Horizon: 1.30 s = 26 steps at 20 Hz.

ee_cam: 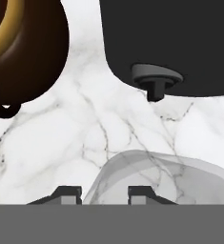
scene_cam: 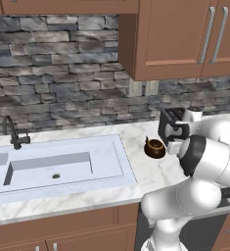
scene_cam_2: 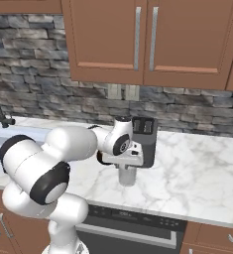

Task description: Place the teapot in the left basin and the glass cup in the right basin of the sink.

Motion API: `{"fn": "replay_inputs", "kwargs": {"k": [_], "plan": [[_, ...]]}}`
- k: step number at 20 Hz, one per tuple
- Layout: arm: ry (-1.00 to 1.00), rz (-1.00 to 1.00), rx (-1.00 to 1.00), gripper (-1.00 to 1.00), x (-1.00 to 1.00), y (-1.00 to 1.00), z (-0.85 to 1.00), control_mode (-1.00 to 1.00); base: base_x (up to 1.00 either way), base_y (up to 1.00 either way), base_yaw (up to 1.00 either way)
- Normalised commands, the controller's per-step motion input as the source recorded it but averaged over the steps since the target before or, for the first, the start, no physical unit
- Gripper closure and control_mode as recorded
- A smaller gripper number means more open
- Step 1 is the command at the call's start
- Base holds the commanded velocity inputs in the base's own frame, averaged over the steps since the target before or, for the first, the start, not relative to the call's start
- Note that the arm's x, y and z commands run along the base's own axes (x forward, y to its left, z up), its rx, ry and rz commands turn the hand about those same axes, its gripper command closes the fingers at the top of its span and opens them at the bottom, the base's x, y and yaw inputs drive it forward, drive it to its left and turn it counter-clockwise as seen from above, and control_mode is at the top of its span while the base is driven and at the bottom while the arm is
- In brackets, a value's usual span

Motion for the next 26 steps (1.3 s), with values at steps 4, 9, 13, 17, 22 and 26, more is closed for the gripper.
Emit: {"fn": "replay_inputs", "kwargs": {"k": [4, 9, 13, 17, 22, 26], "plan": [[0.04, -0.07, 0.00, 1.00, 0.00, 0.15, -0.32, -1.00, 0.00, 0.00, 0.00], [0.05, -0.09, 0.00, 1.00, -0.05, 0.18, -0.29, -1.00, 0.00, 0.00, 0.00], [0.01, -0.08, 0.00, 1.00, -0.27, 0.15, 0.05, -1.00, 0.00, 0.00, 0.00], [0.00, -0.09, 0.00, 1.00, -0.35, 0.09, 0.20, -1.00, 0.00, 0.00, 0.00], [0.00, -0.09, 0.00, 1.00, -0.39, 0.06, 0.30, -1.00, 0.00, 0.00, 0.00], [0.00, -0.10, 0.00, 1.00, -0.43, 0.13, 0.33, -1.00, 0.00, 0.00, 0.00]]}}
